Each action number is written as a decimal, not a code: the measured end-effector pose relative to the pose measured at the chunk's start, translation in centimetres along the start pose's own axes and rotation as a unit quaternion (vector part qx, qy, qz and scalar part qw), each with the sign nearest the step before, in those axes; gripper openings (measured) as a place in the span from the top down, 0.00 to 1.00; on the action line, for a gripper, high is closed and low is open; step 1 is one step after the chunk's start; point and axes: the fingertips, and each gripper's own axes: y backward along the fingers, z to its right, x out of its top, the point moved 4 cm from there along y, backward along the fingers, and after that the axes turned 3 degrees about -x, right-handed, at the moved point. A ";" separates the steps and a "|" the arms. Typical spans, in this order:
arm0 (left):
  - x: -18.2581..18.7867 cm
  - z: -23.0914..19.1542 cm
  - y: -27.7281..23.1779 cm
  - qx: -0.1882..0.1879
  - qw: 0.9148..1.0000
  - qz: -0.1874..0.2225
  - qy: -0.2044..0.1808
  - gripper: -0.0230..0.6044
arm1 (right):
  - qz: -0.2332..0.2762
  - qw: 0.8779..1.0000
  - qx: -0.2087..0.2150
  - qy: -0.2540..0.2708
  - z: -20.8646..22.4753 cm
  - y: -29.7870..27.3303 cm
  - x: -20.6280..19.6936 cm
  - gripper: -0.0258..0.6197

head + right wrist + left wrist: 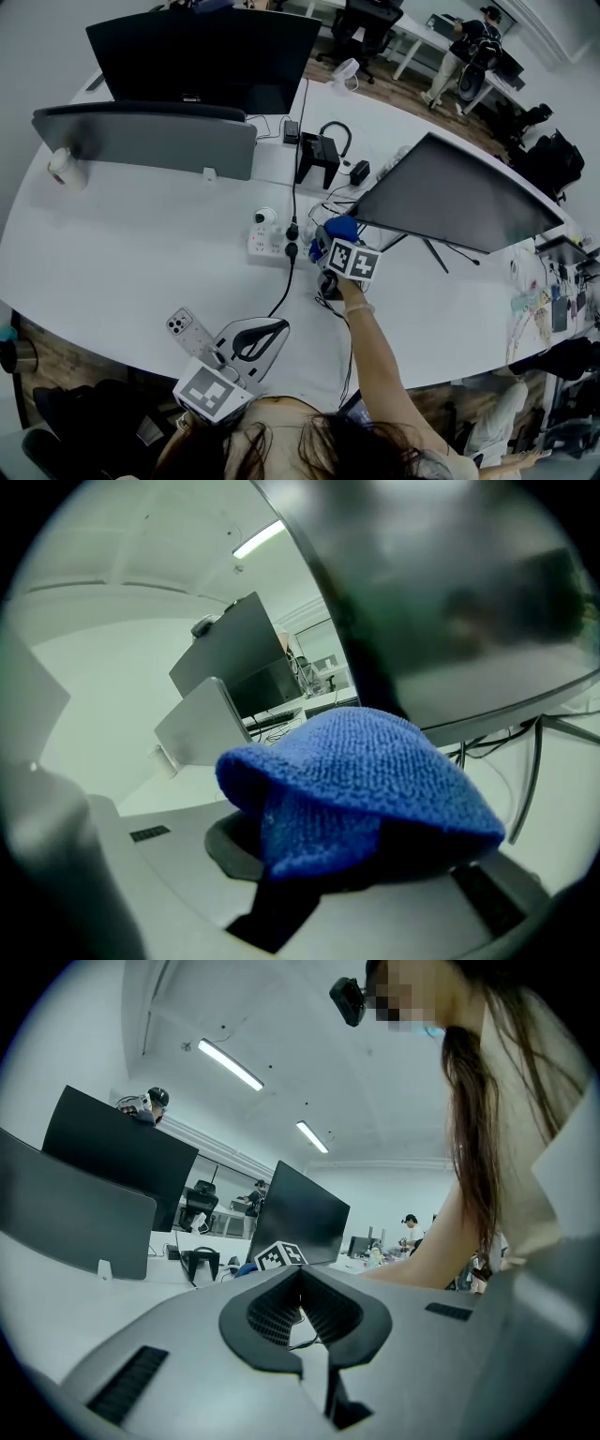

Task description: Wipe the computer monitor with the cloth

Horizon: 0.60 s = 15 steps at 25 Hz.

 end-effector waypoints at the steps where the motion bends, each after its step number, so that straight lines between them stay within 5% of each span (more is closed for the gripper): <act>1: 0.0 -0.1 0.0 0.000 1.000 0.001 0.000 0.95 | -0.003 1.000 -0.001 0.005 -0.1 0.0 0.0 0.83; 15: 0.0 -0.2 0.2 0.003 1.000 0.006 0.003 0.95 | -0.016 0.996 0.004 0.090 -2.7 0.6 1.1 0.83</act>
